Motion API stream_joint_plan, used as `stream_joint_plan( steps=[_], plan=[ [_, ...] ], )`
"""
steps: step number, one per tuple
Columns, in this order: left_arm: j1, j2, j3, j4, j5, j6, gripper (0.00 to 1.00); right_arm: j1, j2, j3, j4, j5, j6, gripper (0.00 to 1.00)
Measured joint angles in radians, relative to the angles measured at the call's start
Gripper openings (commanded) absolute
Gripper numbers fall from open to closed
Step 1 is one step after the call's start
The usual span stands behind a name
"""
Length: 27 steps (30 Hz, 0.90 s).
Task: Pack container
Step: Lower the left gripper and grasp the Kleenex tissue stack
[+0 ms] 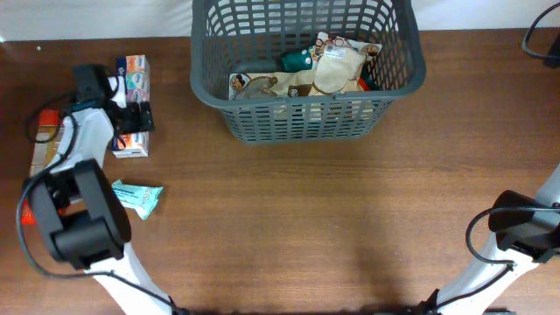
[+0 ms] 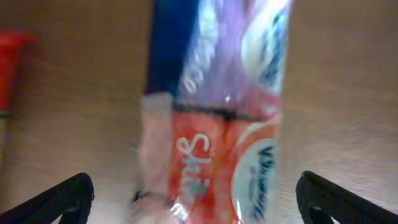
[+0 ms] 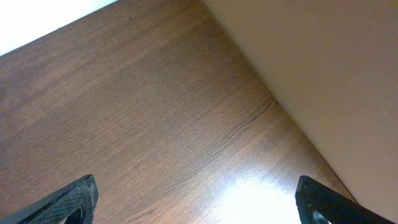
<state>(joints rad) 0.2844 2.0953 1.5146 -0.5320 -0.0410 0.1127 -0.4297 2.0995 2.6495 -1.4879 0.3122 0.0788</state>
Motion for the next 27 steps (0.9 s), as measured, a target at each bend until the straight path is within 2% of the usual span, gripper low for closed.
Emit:
stream_joint_plan(
  steps=[20, 21, 22, 25, 27],
  plan=[
    [0.000, 0.031, 0.021, -0.011, 0.000, 0.019, 1.00, 0.000, 0.000, 0.000, 0.000, 0.000, 0.000, 0.99],
    [0.000, 0.031, 0.021, -0.016, 0.000, 0.019, 0.91, 0.000, 0.000, 0.000, 0.000, 0.000, 0.000, 0.99],
    [0.000, 0.031, 0.021, -0.019, 0.000, 0.017, 0.78, 0.000, 0.000, 0.000, 0.000, 0.000, 0.000, 0.99],
    [0.000, 0.031, 0.021, -0.029, 0.000, 0.022, 0.47, 0.000, 0.000, 0.000, 0.000, 0.000, 0.000, 0.99],
    [0.000, 0.031, 0.021, -0.029, -0.001, 0.024, 0.31, 0.000, 0.000, 0.000, 0.000, 0.000, 0.000, 0.99]
  ],
)
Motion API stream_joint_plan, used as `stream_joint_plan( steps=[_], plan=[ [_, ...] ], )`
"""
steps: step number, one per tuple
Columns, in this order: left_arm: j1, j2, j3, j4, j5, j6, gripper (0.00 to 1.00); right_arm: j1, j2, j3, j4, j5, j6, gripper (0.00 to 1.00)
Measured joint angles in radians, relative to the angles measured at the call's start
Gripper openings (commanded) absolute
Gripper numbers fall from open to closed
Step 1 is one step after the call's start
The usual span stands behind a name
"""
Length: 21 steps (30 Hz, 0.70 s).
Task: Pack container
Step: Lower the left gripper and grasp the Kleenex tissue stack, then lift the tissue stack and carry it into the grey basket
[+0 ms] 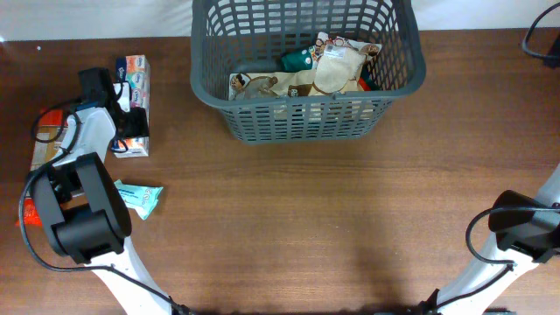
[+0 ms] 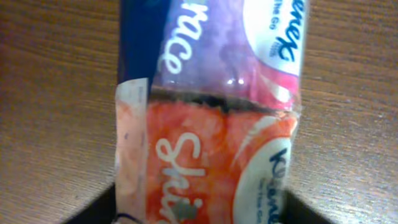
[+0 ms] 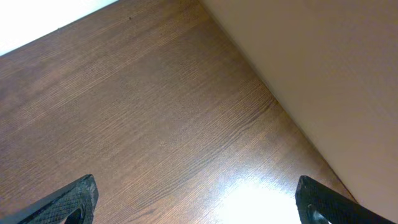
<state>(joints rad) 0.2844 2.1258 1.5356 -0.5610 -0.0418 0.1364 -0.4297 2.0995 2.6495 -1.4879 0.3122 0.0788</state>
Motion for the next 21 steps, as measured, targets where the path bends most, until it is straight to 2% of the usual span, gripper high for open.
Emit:
stream_joint_plan(
  steps=[4, 5, 16, 21],
  plan=[
    [-0.001, 0.000, 0.006, 0.000, -0.002, 0.002, 0.05, 0.000, 0.000, 0.000, 0.000, 0.000, 0.000, 0.99],
    [-0.001, 0.000, 0.008, 0.000, -0.003, 0.003, 0.02, 0.000, 0.000, 0.000, 0.000, 0.000, 0.000, 0.99],
    [-0.001, 0.000, 0.018, -0.006, -0.003, 0.006, 0.02, 0.000, 0.000, 0.000, 0.000, 0.000, 0.000, 0.99],
    [-0.004, 0.000, 0.112, -0.081, -0.003, 0.006, 0.02, 0.000, 0.000, 0.000, 0.000, 0.000, 0.000, 0.99]
  ],
)
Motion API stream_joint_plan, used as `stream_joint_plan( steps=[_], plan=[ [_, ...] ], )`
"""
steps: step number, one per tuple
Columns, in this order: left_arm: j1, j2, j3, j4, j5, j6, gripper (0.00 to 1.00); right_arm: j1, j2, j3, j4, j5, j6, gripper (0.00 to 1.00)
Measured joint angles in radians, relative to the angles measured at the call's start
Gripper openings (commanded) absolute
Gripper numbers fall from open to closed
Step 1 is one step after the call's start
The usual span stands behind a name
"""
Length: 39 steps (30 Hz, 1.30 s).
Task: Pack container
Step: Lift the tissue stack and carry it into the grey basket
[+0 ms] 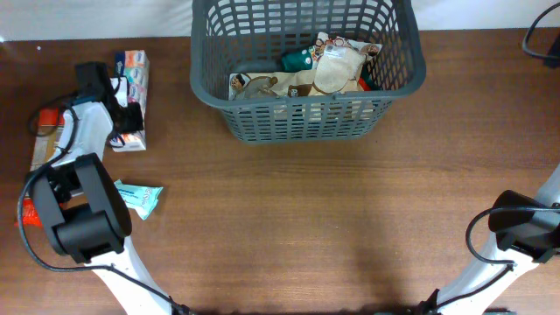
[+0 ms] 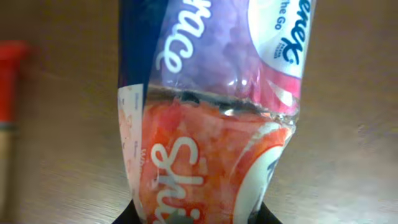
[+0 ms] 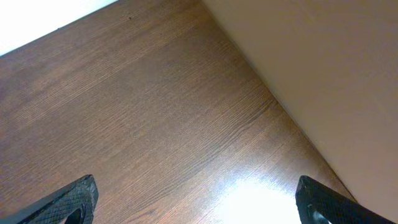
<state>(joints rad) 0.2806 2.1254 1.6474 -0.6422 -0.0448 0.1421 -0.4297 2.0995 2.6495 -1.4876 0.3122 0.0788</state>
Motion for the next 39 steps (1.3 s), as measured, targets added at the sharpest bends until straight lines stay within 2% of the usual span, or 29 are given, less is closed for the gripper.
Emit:
stream_joint_plan(
  steps=[7, 13, 22, 28, 33, 39],
  plan=[
    [-0.048, -0.013, 0.275, -0.042, -0.011, 0.000, 0.02, 0.000, 0.000, 0.000, 0.000, 0.000, 0.000, 0.99],
    [-0.144, -0.079, 0.385, -0.050, -0.011, 0.000, 0.02, 0.000, 0.000, 0.000, 0.000, 0.000, -0.001, 0.99],
    [-0.349, -0.214, 0.401, -0.058, -0.011, 0.017, 0.02, 0.000, 0.000, 0.000, 0.000, 0.000, 0.000, 0.99],
    [-0.478, -0.286, 0.408, -0.096, -0.001, 0.077, 0.02, 0.000, 0.000, 0.000, 0.000, 0.000, 0.000, 0.99],
    [-0.530, -0.294, 0.411, -0.150, 0.092, 0.164, 0.02, 0.000, 0.000, 0.000, 0.000, 0.000, 0.000, 0.99],
    [-0.531, -0.294, 0.411, -0.151, 0.199, 0.274, 0.02, 0.000, 0.000, 0.000, 0.000, 0.000, 0.000, 0.99]
  ],
)
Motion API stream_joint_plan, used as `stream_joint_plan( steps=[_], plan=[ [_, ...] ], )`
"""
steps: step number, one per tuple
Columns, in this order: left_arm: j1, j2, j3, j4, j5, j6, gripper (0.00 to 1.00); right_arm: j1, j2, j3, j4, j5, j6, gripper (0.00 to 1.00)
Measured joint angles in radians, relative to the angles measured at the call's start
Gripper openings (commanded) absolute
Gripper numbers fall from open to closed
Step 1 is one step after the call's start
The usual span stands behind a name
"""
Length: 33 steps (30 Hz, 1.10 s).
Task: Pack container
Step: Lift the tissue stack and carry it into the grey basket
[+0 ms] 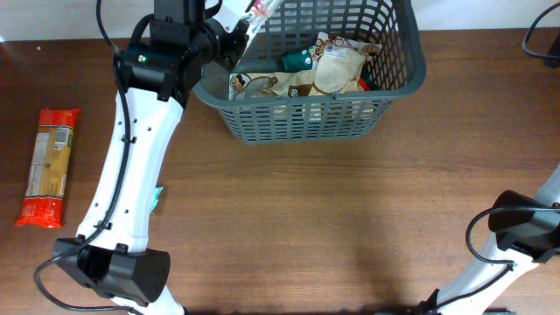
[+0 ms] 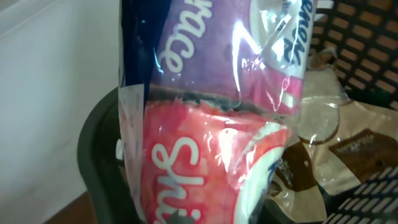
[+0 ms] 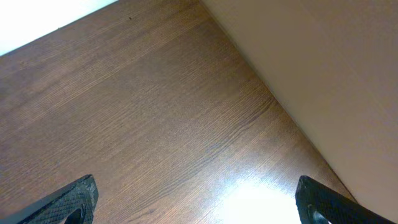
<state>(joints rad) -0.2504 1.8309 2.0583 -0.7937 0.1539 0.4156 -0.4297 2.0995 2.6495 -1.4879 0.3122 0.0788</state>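
Note:
The tissue pack (image 2: 211, 106), a clear-wrapped bundle printed purple, pink and orange, fills the left wrist view with my left gripper (image 2: 186, 219) shut on it. Overhead, that gripper (image 1: 234, 24) holds the pack (image 1: 260, 9) above the left rim of the grey plastic basket (image 1: 306, 118). Below the pack lie the basket's dark rim (image 2: 93, 137) and brown and beige snack bags (image 2: 348, 149). In the basket are beige bags (image 1: 337, 66) and a green item (image 1: 297, 59). My right gripper (image 3: 199, 199) is open over bare wood at the table's right edge.
An orange pasta packet (image 1: 48, 166) lies at the far left of the table. A teal packet (image 1: 158, 197) shows partly from under the left arm (image 1: 131, 166). The right arm's base (image 1: 525, 229) sits at the bottom right. A black cable (image 1: 541, 39) hangs at the top right.
My left gripper, then shut on the tissue pack low at the table's left side, now holds it high over the basket's left rim. The right arm has not moved.
My left gripper stood open around the tissue pack lying on the table at the left. Then its fingers were close against the pack, then shut on it with the pack tipped on edge. Now the pack hangs above the basket. The right gripper stayed open throughout.

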Motion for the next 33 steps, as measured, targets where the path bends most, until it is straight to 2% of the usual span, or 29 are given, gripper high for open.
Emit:
stream_joint_plan(
  steps=[7, 13, 22, 33],
  plan=[
    [0.000, 0.012, 0.000, -0.013, 0.065, 0.052, 0.02, 0.000, 0.000, 0.000, 0.000, 0.000, 0.000, 0.99],
    [0.000, 0.105, 0.001, -0.039, 0.133, 0.075, 0.02, 0.000, 0.000, 0.000, 0.000, 0.000, 0.000, 0.99],
    [0.000, 0.248, 0.001, -0.085, 0.146, 0.082, 0.02, 0.000, 0.000, 0.000, 0.000, 0.000, 0.000, 0.99],
    [0.000, 0.261, 0.001, -0.146, 0.150, 0.090, 0.02, 0.000, 0.000, 0.000, 0.000, 0.000, 0.000, 0.99]
  ],
)
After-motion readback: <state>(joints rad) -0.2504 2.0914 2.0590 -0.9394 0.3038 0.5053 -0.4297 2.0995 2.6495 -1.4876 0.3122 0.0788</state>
